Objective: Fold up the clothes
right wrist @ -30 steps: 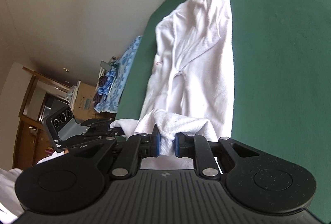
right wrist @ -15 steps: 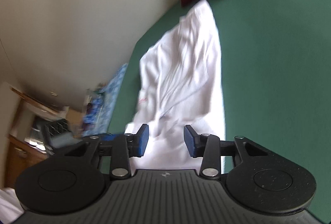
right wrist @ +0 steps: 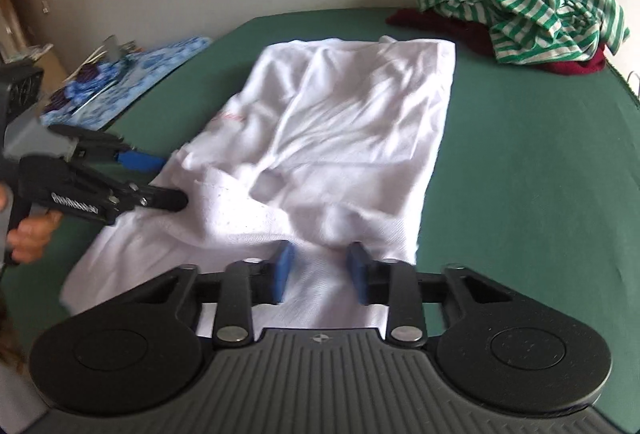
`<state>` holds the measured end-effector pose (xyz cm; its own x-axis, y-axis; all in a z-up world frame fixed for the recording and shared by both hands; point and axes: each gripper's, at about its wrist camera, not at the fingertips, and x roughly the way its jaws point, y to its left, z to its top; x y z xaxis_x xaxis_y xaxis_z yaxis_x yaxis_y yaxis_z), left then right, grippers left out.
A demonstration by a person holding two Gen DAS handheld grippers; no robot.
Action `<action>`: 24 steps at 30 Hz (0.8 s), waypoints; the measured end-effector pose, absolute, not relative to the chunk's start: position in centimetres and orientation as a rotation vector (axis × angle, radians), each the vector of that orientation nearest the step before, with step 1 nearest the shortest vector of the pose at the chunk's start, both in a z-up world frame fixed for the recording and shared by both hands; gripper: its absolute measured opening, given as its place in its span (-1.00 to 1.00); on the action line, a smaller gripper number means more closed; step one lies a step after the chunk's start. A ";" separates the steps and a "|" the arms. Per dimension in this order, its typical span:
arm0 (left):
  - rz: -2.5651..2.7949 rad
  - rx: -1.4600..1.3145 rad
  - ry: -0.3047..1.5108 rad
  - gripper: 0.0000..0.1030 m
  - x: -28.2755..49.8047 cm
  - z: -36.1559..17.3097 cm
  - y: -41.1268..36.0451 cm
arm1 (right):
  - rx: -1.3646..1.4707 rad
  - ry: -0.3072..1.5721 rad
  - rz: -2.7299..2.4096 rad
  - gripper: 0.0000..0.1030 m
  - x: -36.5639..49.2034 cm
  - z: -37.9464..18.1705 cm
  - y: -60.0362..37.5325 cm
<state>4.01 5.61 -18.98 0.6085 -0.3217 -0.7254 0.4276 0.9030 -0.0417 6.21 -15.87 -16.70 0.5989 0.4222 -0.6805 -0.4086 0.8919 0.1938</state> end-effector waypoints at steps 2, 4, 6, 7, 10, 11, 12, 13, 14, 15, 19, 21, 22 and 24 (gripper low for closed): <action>-0.388 0.126 0.796 -0.14 4.2 -18.8 5.7 | 0.054 0.773 0.440 -0.53 6.9 -16.5 -15.8; -0.327 0.134 0.782 -0.14 4.1 -18.7 5.8 | 0.087 0.754 0.392 -0.48 7.0 -16.4 -16.2; -0.294 0.162 0.759 -0.15 3.5 -18.4 5.9 | 0.114 0.740 0.344 -0.42 7.0 -16.4 -16.7; -0.289 0.183 0.749 -0.18 3.1 -18.3 5.8 | 0.127 0.731 0.329 -0.42 6.8 -16.3 -16.9; -0.308 0.226 0.722 -0.20 2.0 -17.9 5.3 | 0.077 0.718 0.360 -0.30 6.4 -16.0 -16.8; -0.328 0.232 0.716 -0.18 1.8 -17.8 5.1 | 0.054 0.716 0.373 -0.11 6.4 -15.9 -16.7; -0.341 0.237 0.716 -0.13 1.9 -17.9 4.7 | 0.031 0.713 0.387 0.05 6.3 -15.8 -16.5; -0.349 0.242 0.717 -0.10 2.0 -18.1 4.4 | 0.006 0.718 0.396 0.05 6.4 -15.9 -16.3; -0.348 0.254 0.721 -0.10 2.2 -18.3 4.1 | -0.022 0.731 0.401 -0.03 6.8 -16.3 -16.0; -0.344 0.264 0.722 -0.10 2.4 -18.6 3.8 | -0.039 0.740 0.401 -0.38 7.2 -16.4 -15.7; -0.339 0.285 0.714 -0.59 2.6 -18.9 3.5 | 0.003 0.726 0.380 -0.91 8.3 -15.6 -16.0; -0.310 0.275 0.711 -0.71 2.7 -18.8 3.9 | 0.044 0.684 0.344 -0.93 8.6 -15.0 -16.4; -0.299 0.261 0.718 -0.71 2.9 -18.9 4.2 | 0.048 0.684 0.325 -0.93 8.9 -15.1 -16.4; -0.287 0.259 0.715 -0.70 3.1 -19.1 4.4 | 0.034 0.716 0.303 -0.91 9.6 -16.1 -16.2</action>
<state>3.10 4.37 -19.06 0.7192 -0.1686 -0.6741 0.3438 0.9294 0.1343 9.58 -16.16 -16.13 0.7129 0.2851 -0.6407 -0.2616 0.9558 0.1341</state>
